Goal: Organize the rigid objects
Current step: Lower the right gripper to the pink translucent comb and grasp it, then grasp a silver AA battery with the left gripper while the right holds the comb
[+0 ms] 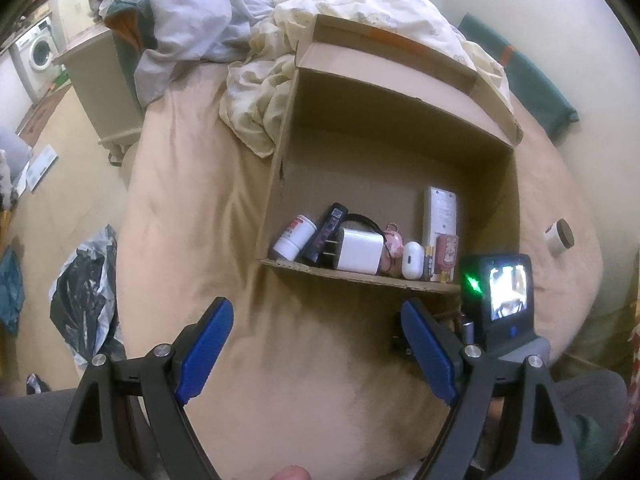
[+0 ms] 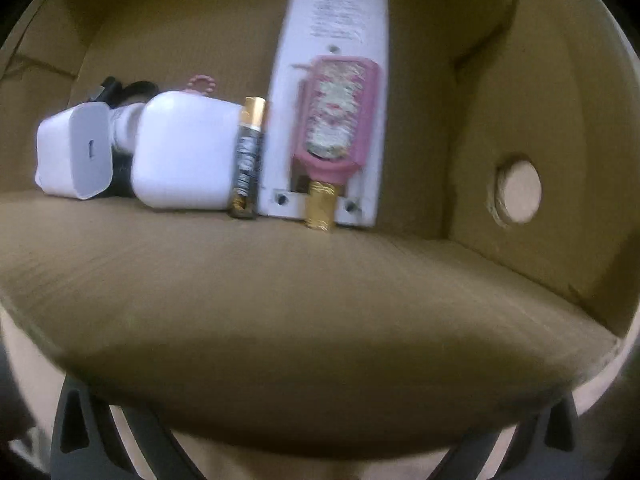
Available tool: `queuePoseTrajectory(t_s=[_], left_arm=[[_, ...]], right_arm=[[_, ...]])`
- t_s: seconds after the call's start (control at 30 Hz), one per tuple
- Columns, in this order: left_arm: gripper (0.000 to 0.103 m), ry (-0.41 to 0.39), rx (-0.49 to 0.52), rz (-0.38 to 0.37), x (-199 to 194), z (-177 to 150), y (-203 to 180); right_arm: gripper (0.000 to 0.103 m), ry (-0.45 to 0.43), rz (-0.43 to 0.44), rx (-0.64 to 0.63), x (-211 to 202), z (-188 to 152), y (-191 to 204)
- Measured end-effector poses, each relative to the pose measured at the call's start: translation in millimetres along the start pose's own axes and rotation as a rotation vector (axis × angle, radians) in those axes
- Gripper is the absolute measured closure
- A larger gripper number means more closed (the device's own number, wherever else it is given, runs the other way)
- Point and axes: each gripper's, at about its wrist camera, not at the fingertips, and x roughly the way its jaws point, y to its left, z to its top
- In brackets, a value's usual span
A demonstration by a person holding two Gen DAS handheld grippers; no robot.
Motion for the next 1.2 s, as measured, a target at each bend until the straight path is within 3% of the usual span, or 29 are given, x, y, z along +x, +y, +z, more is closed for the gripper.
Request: queuePoseTrajectory(t_s=[0.1,0.4,0.6,0.67,0.83,0.93,1.03,1.2], left_arm=[[0.019,0.005,0.001,-0.009,0,1,-3],[0.018,0.028,0.014,0.006,7,-1,-6],[0.018,0.018,-0.003,0.004,5,-2,-1],[0.018,0.016,0.004,0.009,6,-2,-3],[0.019,0.006,0.026,0.023,9,-6,-9],[0.019,-0.01,0.054,0.039,12,-10,-14],[0.019,-0.021,0.087,0.054,17,-16,-19],[0.019,-0.029,0.182,0.068,32,-28,-40]], right_arm=[[0.0,-0.045,0.029,0.002,1,-5,-4],[0.001,-0.029,0.039,-0.06,-13,-11,-9],[0.001,0.029,0.172,-0.064,-55,-33,-22],[0.001,-0.028,0.213,-0.078,-84,-37,-32],[0.001,-0.324,0.29,-0.095,-170,-37,-60],[0.001,-0.447,0.32,-0.099,-199,-24,-73],[0.001,-0.501,0.321,-0.066,-201,-21,-80],[0.001,-0.45,0.389,0.077,-182,-16,-112]])
